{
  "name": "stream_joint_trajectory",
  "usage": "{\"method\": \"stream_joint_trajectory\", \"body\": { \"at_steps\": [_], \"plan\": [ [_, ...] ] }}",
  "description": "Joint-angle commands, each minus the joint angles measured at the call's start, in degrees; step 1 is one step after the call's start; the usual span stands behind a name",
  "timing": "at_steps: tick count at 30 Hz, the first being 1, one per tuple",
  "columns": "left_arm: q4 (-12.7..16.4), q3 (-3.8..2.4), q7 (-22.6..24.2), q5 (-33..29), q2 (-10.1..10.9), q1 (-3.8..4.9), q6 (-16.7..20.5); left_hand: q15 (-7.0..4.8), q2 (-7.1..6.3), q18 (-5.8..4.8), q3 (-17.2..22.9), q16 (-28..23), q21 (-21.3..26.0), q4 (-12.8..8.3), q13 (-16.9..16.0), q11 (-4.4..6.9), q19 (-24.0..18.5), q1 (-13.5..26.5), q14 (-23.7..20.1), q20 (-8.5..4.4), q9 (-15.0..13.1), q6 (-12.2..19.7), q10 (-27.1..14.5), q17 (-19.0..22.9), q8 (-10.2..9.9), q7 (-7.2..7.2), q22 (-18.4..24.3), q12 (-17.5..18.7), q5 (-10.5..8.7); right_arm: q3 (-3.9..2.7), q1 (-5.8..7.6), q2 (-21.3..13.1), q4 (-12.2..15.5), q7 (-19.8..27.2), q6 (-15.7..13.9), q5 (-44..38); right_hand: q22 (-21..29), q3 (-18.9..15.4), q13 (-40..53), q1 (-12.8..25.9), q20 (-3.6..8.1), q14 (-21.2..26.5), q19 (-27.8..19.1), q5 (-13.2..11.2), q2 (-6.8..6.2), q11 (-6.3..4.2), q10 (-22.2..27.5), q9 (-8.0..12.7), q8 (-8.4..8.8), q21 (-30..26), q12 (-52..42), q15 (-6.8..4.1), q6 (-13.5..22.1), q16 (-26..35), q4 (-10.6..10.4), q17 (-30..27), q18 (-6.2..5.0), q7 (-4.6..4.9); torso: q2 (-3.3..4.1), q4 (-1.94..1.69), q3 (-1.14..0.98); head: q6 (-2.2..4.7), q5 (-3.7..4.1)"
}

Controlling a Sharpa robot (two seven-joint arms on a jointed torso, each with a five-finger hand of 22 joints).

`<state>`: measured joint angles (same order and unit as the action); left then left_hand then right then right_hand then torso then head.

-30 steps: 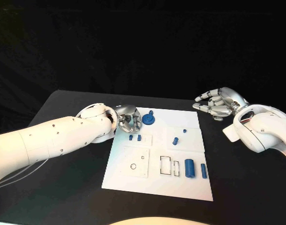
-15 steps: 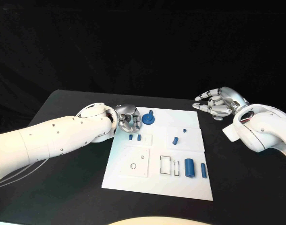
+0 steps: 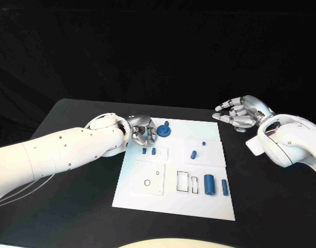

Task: Assemble the parts on the task board

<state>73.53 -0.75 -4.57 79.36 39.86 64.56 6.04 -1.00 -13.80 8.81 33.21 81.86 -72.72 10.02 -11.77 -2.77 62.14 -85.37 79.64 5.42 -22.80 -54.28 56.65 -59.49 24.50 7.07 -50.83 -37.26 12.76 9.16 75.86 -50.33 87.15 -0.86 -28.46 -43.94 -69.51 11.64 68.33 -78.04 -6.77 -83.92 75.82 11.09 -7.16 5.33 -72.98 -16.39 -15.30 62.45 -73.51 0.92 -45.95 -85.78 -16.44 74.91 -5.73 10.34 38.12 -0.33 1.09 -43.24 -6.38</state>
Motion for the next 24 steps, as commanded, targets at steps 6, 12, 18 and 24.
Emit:
{"method": "stream_joint_trajectory", "body": {
  "at_steps": [6, 12, 18, 24],
  "plan": [
    [0.01, 0.29, 0.37, -0.36, 0.12, -0.25, -1.11, 0.29, 0.50, -0.67, -0.15, 0.11, 0.15, -0.25, -0.03, -0.14, -0.12, 0.44, 0.25, 0.21, -0.10, -0.42, 0.46, -0.02, -0.29, 0.00, 0.02, 0.14, -0.21, -0.01, -0.05, 0.01, 0.01, 0.65, 0.53, -0.23, -0.05, 0.17, 0.08, 0.05, 0.08, -3.53, 0.43, 0.06, 0.68, -0.22, -0.33, -0.07, -0.20, 0.14, -0.25, -0.16, -0.19, 0.23, 0.13, 5.23, -0.38, -0.28, -0.02, 0.00, -0.04, -0.03, 0.07],
    [0.15, 0.30, 0.35, -0.38, 0.37, -0.25, -0.88, 0.30, 0.45, -0.62, -0.20, 0.07, 0.28, -0.25, -0.07, -0.16, -0.30, 0.56, 0.20, 0.21, -0.13, -0.33, 0.44, 0.10, -0.42, -0.01, 0.27, 0.17, -0.26, -0.01, -0.05, -0.05, 0.00, 0.62, 0.51, -0.23, -0.05, 0.17, 0.08, 0.05, 0.08, -3.53, 0.43, 0.06, 0.68, -0.22, -0.33, -0.07, -0.20, 0.14, -0.25, -0.16, -0.19, 0.23, 0.13, 5.23, -0.38, -0.28, 0.00, 0.01, -0.04, -0.07, 0.05],
    [0.22, 0.30, 0.41, -0.75, 0.48, -0.25, -0.52, 0.43, 0.16, -0.55, -0.07, -0.03, 0.62, -0.37, -0.39, -0.33, -0.60, 1.03, 0.05, 0.28, 0.06, 1.58, 0.34, 0.38, -2.41, 0.34, 0.72, 0.42, -0.27, -0.01, -0.05, -0.07, -0.01, 0.59, 0.49, -0.23, -0.05, 0.17, 0.08, 0.05, 0.08, -3.53, 0.43, 0.06, 0.68, -0.22, -0.33, -0.07, -0.20, 0.14, -0.25, -0.16, -0.19, 0.23, 0.13, 5.23, -0.38, -0.28, -0.02, 0.02, -0.05, -0.07, 0.07],
    [0.20, 0.31, 0.45, -0.99, 0.51, -0.25, -0.22, 0.65, -0.46, -0.46, 0.23, -0.09, 1.00, -0.36, -0.85, -0.55, -0.91, 1.62, -0.17, 0.46, 0.60, 4.49, 0.06, 0.65, -5.52, 0.73, 1.24, 0.79, -0.23, -0.01, -0.05, -0.07, -0.02, 0.60, 0.49, -0.23, -0.05, 0.17, 0.08, 0.05, 0.08, -3.53, 0.43, 0.06, 0.68, -0.22, -0.33, -0.07, -0.20, 0.14, -0.25, -0.16, -0.19, 0.23, 0.13, 5.23, -0.38, -0.28, -0.02, 0.02, -0.07, -0.07, 0.04]
  ]
}}
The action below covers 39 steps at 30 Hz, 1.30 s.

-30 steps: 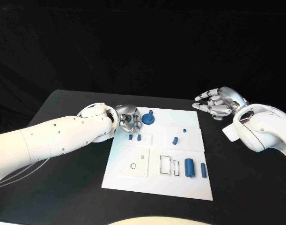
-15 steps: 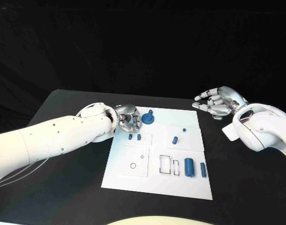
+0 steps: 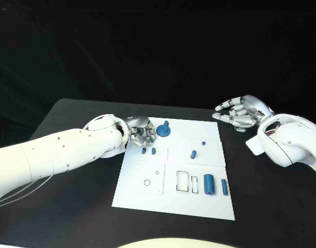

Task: Assemble the parts on the task board

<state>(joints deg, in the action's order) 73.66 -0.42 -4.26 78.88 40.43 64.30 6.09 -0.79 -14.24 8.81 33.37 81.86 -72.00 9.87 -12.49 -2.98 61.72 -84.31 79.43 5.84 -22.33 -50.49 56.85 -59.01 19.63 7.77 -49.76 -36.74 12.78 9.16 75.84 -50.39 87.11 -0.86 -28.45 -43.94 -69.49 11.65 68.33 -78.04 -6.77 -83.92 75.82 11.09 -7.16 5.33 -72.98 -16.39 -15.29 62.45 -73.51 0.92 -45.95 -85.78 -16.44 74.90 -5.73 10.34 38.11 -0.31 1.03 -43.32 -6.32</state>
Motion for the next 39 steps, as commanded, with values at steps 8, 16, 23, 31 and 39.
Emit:
{"method": "stream_joint_trajectory", "body": {
  "at_steps": [8, 16, 23, 31, 39],
  "plan": [
    [0.04, -0.03, -0.02, -0.58, -0.03, 0.02, -0.06, 0.49, -0.15, -0.42, 0.14, -0.19, 0.44, -0.13, -0.38, -0.38, -0.61, 0.83, -0.15, 0.08, 0.38, 1.81, -0.23, 0.51, -1.84, 0.01, 0.38, 0.34, -0.24, -0.01, -0.04, -0.02, 0.02, 0.60, 0.48, -0.23, -0.09, 0.16, -0.01, 0.07, 0.09, -3.53, 0.46, 0.05, 0.67, -0.22, -0.30, -0.07, -0.24, 0.11, -0.21, -0.17, -0.17, 0.25, 0.13, 5.22, -0.38, -0.29, 0.01, 0.02, -0.02, 0.05, -0.02],
    [0.11, -0.03, -0.28, -0.59, 0.13, 0.02, 0.00, 0.49, -0.22, -0.39, 0.17, -0.21, 0.51, -0.13, -0.50, -0.37, -0.67, 0.89, -0.22, 0.07, 0.50, 2.34, -0.22, 0.63, -2.36, -0.01, 0.47, 0.33, -0.21, -0.01, -0.04, -0.08, 0.05, 0.53, 0.48, -0.23, -0.09, 0.16, -0.01, 0.07, 0.09, -3.53, 0.46, 0.05, 0.67, -0.22, -0.30, -0.07, -0.24, 0.11, -0.21, -0.17, -0.17, 0.25, 0.13, 5.22, -0.38, -0.29, 0.00, 0.03, -0.01, 0.10, 0.01],
    [0.33, -0.03, -0.92, -0.64, 0.60, 0.02, -1.17, 0.41, -0.87, -0.43, -0.21, -0.01, 0.53, -0.08, -0.98, -0.22, -0.56, 1.25, -0.07, 0.05, 0.91, 3.99, 0.09, 0.14, -3.90, -0.26, 0.33, 0.12, -0.25, -0.01, -0.04, -0.19, 0.00, 0.23, 0.75, -0.23, 1.36, 0.10, -4.60, -0.04, 0.09, -2.95, -0.61, 0.06, 0.39, -0.21, 3.51, -0.03, -0.26, -2.04, 3.50, -0.16, -0.01, 1.21, 0.18, 3.34, -0.80, -0.27, 0.00, 0.05, 0.00, 0.08, 0.06],
    [0.54, -0.04, -1.35, -0.97, 1.76, 0.02, -0.99, 0.35, -1.40, -0.34, -1.02, 0.15, 0.84, 0.11, -1.52, -0.15, -0.93, 1.69, -0.05, -0.01, 1.22, 4.94, 0.15, -0.12, -4.84, -0.45, 0.80, -0.21, -0.25, 0.02, -0.04, -0.25, -0.35, -0.01, 1.74, -0.96, 11.81, 1.41, -27.45, -2.00, 0.18, 1.48, -7.83, 0.11, -0.90, -0.39, 17.30, -0.10, -0.92, -17.55, 24.59, -0.33, 0.02, 9.48, 0.38, -8.79, -3.35, -0.42, -0.02, 0.00, 0.05, 0.13, 0.25],
    [-0.29, -0.82, -0.69, -6.51, 3.35, 0.12, 0.40, 1.40, 0.09, 1.02, -0.25, -2.61, 5.00, -0.34, -1.56, -1.51, -6.83, 0.30, -4.23, 0.47, 0.96, 2.19, -3.03, 7.68, -4.24, 1.02, 8.24, 1.45, -0.17, 0.18, -0.09, 0.01, -1.14, 0.26, 3.86, -6.98, 10.70, 6.95, -45.33, -6.94, -0.52, 1.70, -6.64, 0.06, -4.57, 0.98, 18.45, -0.22, -1.64, -16.77, 45.50, 0.52, -1.16, 10.79, 1.57, -11.10, -2.98, 0.70, -0.08, 0.03, 0.03, 0.22, 0.76]
  ]
}}
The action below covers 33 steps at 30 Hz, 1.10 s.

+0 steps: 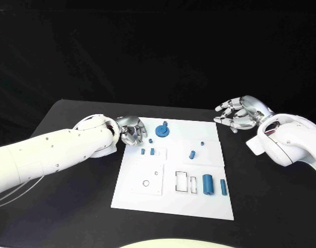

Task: Assemble the parts on the task board

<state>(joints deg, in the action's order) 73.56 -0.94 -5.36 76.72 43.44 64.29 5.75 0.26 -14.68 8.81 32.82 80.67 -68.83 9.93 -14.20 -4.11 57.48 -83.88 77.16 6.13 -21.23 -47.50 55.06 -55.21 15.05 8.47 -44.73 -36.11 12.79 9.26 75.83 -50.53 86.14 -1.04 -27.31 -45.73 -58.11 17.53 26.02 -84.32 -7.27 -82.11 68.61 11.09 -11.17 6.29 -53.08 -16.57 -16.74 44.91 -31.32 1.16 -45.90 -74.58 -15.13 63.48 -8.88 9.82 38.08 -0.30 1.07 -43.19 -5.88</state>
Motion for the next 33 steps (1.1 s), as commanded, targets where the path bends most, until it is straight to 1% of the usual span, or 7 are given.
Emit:
{"method": "stream_joint_trajectory", "body": {
  "at_steps": [1, 7, 12, 16, 20, 28, 33],
  "plan": [
    [-0.31, -0.52, 0.58, -5.89, 0.67, 0.19, 0.99, 0.62, 0.61, 1.22, 0.46, -2.11, 2.56, -0.49, 0.38, -0.68, -3.59, -0.25, -2.88, 0.39, -0.12, -1.01, -1.87, 5.37, 0.35, 0.49, 4.33, 1.38, -0.18, 0.14, -0.15, 0.26, -0.28, 0.46, 3.25, -6.75, -1.56, 1.96, -4.52, -1.56, 0.01, -0.45, 1.16, 0.18, -0.81, 0.06, -1.31, -0.07, -0.34, 1.96, 5.18, 0.39, -1.60, -0.93, 0.84, 1.01, 0.34, 1.12, -0.07, 0.03, 0.00, 0.12, 0.65],
    [-0.07, -1.55, 3.16, -17.08, 3.07, 0.70, 3.94, 1.49, 1.17, 1.71, 1.46, -5.39, 4.27, -1.06, 1.02, -1.72, -6.17, -0.48, -6.68, 1.16, 0.00, -1.78, -2.45, 12.34, 0.33, 1.34, 6.79, 2.56, -0.17, 0.34, -1.37, 1.28, -0.90, -0.04, 5.45, -19.06, -5.29, 7.67, -11.88, -2.81, 0.34, -1.72, 2.98, 0.13, -2.40, 0.03, -5.04, 0.25, -0.25, 6.40, 12.60, 0.47, -4.14, -2.83, 3.20, 3.19, 0.93, 0.70, 0.04, -0.03, -0.13, 0.04, 2.47],
    [1.79, -1.90, 8.35, -33.07, 5.70, 0.93, 4.70, 2.20, 0.35, 1.75, -1.21, -12.56, 8.16, 1.46, 1.31, -2.35, -7.66, 2.53, -13.91, 2.06, 0.23, -0.85, -3.36, 25.19, -0.22, 1.83, 9.11, 2.97, -0.30, 0.41, -2.43, 2.21, -1.23, -2.58, 6.22, -29.89, -7.35, 9.88, -14.52, -2.21, 0.67, -2.67, 4.04, 0.04, -3.30, -0.07, -5.81, 0.37, -0.23, 8.93, 14.80, 0.42, -5.52, -3.92, 4.47, 4.70, 1.35, 0.31, 0.06, 0.00, -0.15, 0.10, 3.82],
    [4.72, -2.00, 13.61, -47.44, 7.92, 0.97, 3.68, 2.46, 0.25, 1.77, -2.88, -14.06, 10.18, 2.39, 1.28, -2.68, -7.59, 3.06, -14.61, 2.37, 0.28, -0.27, -4.06, 25.98, -0.40, 2.07, 10.46, 2.77, -0.31, 0.47, -3.03, 2.90, -1.40, -5.19, 7.21, -36.89, -8.07, 10.37, -15.38, -1.58, 0.73, -2.99, 4.47, 0.00, -3.76, -0.15, -6.13, 0.39, -0.22, 9.82, 15.42, 0.34, -6.00, -4.30, 4.79, 5.29, 1.51, 0.10, 0.09, 0.03, 0.01, 0.06, 4.61],
    [7.25, -2.02, 17.20, -55.46, 9.34, 0.92, 2.35, 2.47, 0.38, 1.77, -3.51, -14.70, 11.03, 2.67, 1.23, -2.65, -7.45, 3.02, -14.89, 2.43, 0.21, -0.40, -4.10, 26.29, -0.24, 2.02, 11.05, 2.54, -0.26, 0.55, -3.46, 3.58, -1.49, -7.01, 8.23, -40.27, -8.34, 10.51, -16.13, -0.71, 0.71, -3.13, 4.61, -0.03, -4.25, -0.07, -5.78, 0.50, 0.02, 10.08, 16.12, 0.39, -6.01, -4.44, 4.79, 5.45, 1.57, 0.07, 0.03, -0.03, 0.08, -0.08, 5.00],
    [10.71, -2.00, 20.67, -61.34, 10.87, 0.73, 0.75, 2.36, 0.98, 1.80, -3.65, -15.20, 11.74, 2.37, 1.17, -2.53, -7.19, 2.10, -15.06, 2.37, 0.11, -0.64, -3.93, 26.54, -0.03, 1.93, 11.56, 2.25, -0.13, 0.63, -4.38, 5.36, -1.94, -9.57, 10.60, -43.78, -8.53, 10.26, -17.33, 1.20, 0.53, -3.23, 4.65, -0.08, -4.68, 0.18, -5.31, 0.76, 0.66, 10.12, 17.04, 0.64, -5.80, -4.51, 4.38, 5.46, 1.60, 0.25, 0.01, -0.11, 0.12, -0.30, 5.38],
    [11.74, -1.99, 21.47, -62.31, 11.22, 0.68, 1.20, 2.40, 1.22, 1.78, -3.84, -15.63, 12.25, 2.03, 1.29, -2.64, -6.97, 1.43, -15.33, 2.29, -0.02, -0.98, -4.53, 26.74, 0.29, 1.95, 11.93, 2.42, -0.03, 0.66, -5.09, 6.40, -2.40, -10.99, 12.09, -45.32, -8.89, 10.33, -17.94, 1.86, 0.62, -3.46, 4.91, -0.03, -4.24, -0.38, -5.38, 0.83, 0.87, 10.53, 17.31, 0.40, -5.96, -4.76, 4.03, 5.84, 1.63, -0.39, 0.07, -0.12, 0.10, -0.35, 5.22]
  ]
}}
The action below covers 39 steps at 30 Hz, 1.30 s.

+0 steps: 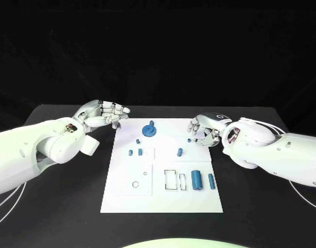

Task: Assemble the parts on the task board

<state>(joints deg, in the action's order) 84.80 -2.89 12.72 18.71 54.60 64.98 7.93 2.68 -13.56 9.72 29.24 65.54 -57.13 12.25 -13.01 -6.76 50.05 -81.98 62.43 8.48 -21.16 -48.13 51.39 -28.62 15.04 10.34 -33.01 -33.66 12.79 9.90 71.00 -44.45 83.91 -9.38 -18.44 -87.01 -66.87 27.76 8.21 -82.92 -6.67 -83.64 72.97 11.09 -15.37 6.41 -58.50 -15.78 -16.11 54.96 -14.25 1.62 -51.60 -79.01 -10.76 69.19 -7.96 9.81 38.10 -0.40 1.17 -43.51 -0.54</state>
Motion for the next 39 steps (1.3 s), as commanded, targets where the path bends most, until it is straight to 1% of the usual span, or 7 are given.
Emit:
{"method": "stream_joint_trajectory", "body": {
  "at_steps": [1, 10, 12, 24, 29, 35, 39],
  "plan": [
    [0.58, -0.04, 3.49, -4.45, 0.09, -0.01, -0.94, 0.01, 0.11, 0.86, -0.29, -0.60, 0.64, -0.33, 0.12, -0.03, 0.45, -0.52, -0.70, -0.05, -0.12, -0.38, -1.03, 0.19, 0.34, 0.09, 0.26, 0.03, -0.02, 0.03, -0.34, 0.48, -0.26, -2.84, 3.44, -4.21, -0.20, 0.11, -0.18, 0.49, 0.05, -1.96, 0.60, -0.04, -0.02, -0.54, 0.01, 0.04, 0.23, 0.57, 0.24, -0.10, -0.32, -0.38, -0.35, 0.22, 0.73, -0.44, 0.05, -0.05, 0.02, -0.04, -0.10],
    [1.01, -0.03, 3.82, -5.08, 0.21, -0.03, -1.39, 0.12, 0.40, 0.82, -0.45, -1.17, 1.18, -0.40, 0.17, -0.13, 0.32, -0.76, -1.31, 0.01, -0.19, -0.40, -1.37, 0.43, 0.56, 0.16, 0.59, 0.02, 0.02, 0.04, -0.85, 2.21, -1.56, -3.68, 3.33, -5.15, -0.41, 0.88, -0.93, 0.21, 0.39, -2.05, 0.81, 0.05, 0.66, -0.90, -0.59, -0.03, 0.18, 0.72, 0.42, -0.46, -1.11, -0.30, -0.10, 0.00, 0.76, -0.83, 0.01, 0.01, -0.04, -0.01, -0.17],
    [1.02, -0.03, 3.73, -5.11, 0.17, -0.03, -1.50, 0.12, 0.44, 0.82, -0.45, -1.21, 1.22, -0.41, 0.17, -0.13, 0.32, -0.79, -1.34, 0.02, -0.20, -0.40, -1.34, 0.45, 0.58, 0.17, 0.61, -0.01, 0.02, 0.04, -0.94, 2.56, -1.86, -3.64, 3.08, -5.25, -0.56, 1.26, -1.16, 0.19, 0.45, -2.05, 0.95, 0.06, 0.95, -0.88, -0.96, -0.05, 0.15, 0.89, 0.41, -0.48, -1.40, -0.26, -0.05, -0.08, 0.81, -0.79, 0.01, 0.05, -0.04, 0.08, -0.58],
    [0.76, -0.02, 3.46, -5.15, -0.18, -0.02, -1.94, 0.38, 0.45, 0.79, -0.83, -2.18, 2.08, -0.47, 0.32, -0.46, 0.03, -0.93, -2.19, 0.18, -0.13, 0.23, -2.00, 0.89, 0.50, 0.52, 1.12, 0.10, -0.01, 0.05, -1.26, 3.93, -3.28, -3.53, 2.84, -5.40, -1.36, 2.55, -1.85, 0.02, 0.55, -2.06, 1.64, 0.10, 1.63, -0.84, -1.81, -0.12, 0.13, 1.97, 0.53, -0.53, -2.05, -0.22, 0.33, -0.15, 1.03, -0.73, 0.07, 0.09, -0.05, 0.13, -1.06],
    [0.73, -0.02, 3.28, -5.04, -0.28, -0.02, -2.21, 0.41, 0.48, 0.80, -0.88, -2.36, 2.26, -0.51, 0.37, -0.47, -0.02, -1.01, -2.32, 0.22, -0.16, 0.17, -2.14, 0.98, 0.60, 0.49, 1.22, 0.15, -0.03, 0.06, -1.47, 4.44, -3.82, -3.31, 3.11, -5.41, -1.79, 4.47, -2.56, -0.28, 0.64, -2.09, 1.90, 0.12, 2.21, -0.89, -3.14, -0.30, -0.09, 2.40, 0.62, -0.61, -3.05, -0.26, 1.22, -0.13, 1.10, -0.74, 0.05, 0.05, -0.11, 0.02, -1.30],
    [0.69, -0.02, 3.12, -4.40, -0.48, -0.02, -2.66, 0.44, 0.57, 0.79, -0.96, -2.59, 2.48, -0.48, 0.45, -0.47, -0.09, -1.00, -2.48, 0.26, -0.22, -0.01, -2.29, 1.08, 0.78, 0.41, 1.36, 0.21, -0.09, 0.07, -1.90, 5.11, -4.00, -3.41, 3.79, -5.73, -2.70, 7.15, -3.41, -0.03, 1.06, -2.12, 2.19, 0.07, 3.26, -1.55, -6.42, -1.24, -1.32, 3.27, 1.02, -1.13, -5.83, -0.21, 3.03, -0.30, 1.20, -1.36, 0.03, 0.08, -0.11, 0.04, -1.43],
    [0.70, -0.02, 3.13, -4.18, -0.56, -0.02, -2.80, 0.45, 0.53, 0.80, -1.10, -2.82, 2.70, -0.46, 0.51, -0.47, -0.17, -0.98, -2.65, 0.30, -0.26, -0.07, -2.39, 1.18, 0.89, 0.38, 1.48, 0.26, -0.16, 0.08, -2.05, 5.38, -4.09, -3.64, 4.44, -6.09, -3.11, 7.86, -3.82, 0.85, 1.27, -2.13, 2.22, 0.00, 3.17, -1.79, -7.70, -1.80, -1.69, 3.58, 1.75, -1.33, -6.55, -0.16, 3.83, -0.42, 1.25, -1.59, 0.01, 0.08, -0.07, -0.04, -1.36]
  ]
}}
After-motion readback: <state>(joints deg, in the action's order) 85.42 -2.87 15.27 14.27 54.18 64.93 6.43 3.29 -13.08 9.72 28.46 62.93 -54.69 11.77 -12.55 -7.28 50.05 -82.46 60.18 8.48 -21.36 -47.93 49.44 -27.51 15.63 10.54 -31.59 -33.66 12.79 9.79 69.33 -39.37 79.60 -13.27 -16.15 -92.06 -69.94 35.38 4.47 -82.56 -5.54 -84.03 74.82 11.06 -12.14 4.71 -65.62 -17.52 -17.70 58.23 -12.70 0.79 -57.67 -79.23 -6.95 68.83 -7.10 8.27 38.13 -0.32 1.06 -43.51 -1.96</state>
